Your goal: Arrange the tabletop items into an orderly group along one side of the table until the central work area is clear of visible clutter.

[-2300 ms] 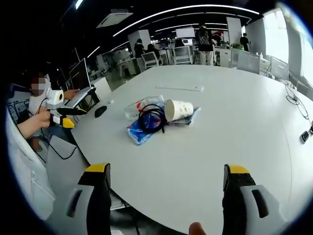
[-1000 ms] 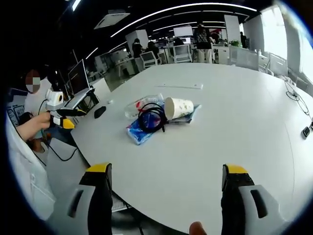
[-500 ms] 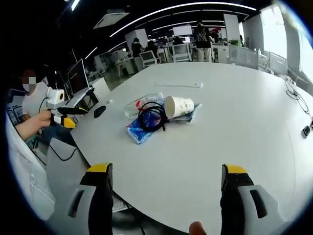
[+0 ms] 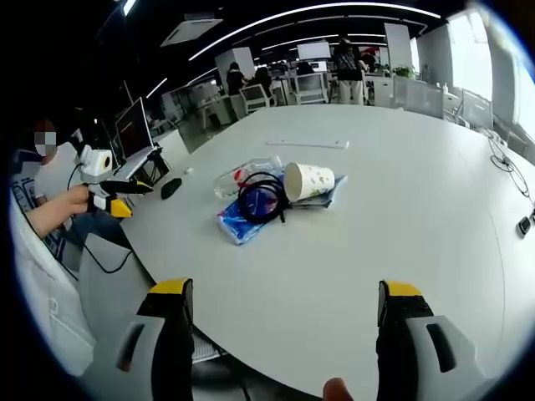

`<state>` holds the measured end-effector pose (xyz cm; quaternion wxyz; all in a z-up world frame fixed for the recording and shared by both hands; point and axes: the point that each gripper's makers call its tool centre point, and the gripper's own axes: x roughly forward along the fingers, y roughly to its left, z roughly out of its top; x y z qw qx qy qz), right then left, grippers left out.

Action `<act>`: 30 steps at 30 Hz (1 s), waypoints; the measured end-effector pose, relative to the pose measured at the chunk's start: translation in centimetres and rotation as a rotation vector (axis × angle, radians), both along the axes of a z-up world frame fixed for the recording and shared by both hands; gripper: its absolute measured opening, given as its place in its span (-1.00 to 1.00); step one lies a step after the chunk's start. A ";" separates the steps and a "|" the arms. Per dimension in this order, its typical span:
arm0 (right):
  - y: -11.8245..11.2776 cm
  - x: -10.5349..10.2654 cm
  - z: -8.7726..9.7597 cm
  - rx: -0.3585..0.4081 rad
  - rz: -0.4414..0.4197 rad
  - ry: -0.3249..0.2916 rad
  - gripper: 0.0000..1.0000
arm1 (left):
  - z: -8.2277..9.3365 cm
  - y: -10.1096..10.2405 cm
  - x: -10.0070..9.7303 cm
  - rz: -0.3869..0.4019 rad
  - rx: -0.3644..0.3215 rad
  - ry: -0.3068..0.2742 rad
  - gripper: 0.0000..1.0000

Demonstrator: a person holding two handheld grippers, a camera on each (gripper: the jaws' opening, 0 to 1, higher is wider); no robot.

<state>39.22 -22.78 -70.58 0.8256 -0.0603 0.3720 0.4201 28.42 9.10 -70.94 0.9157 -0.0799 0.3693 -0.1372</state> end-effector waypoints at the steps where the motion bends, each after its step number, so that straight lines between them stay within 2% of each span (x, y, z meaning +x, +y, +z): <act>1: 0.0 0.0 0.0 0.000 0.000 0.000 0.81 | 0.0 0.0 0.0 0.000 0.000 0.000 0.81; 8: 0.4 -0.1 0.0 -0.010 0.007 -0.001 0.79 | 0.1 0.3 0.1 -0.010 0.007 -0.003 0.80; 21: 2.4 0.0 1.3 -0.012 0.008 -0.032 0.78 | 0.2 0.4 0.5 -0.050 -0.001 -0.011 0.80; 30: 2.0 0.1 2.0 -0.015 -0.016 -0.049 0.78 | 0.7 0.8 0.8 -0.058 -0.002 -0.032 0.79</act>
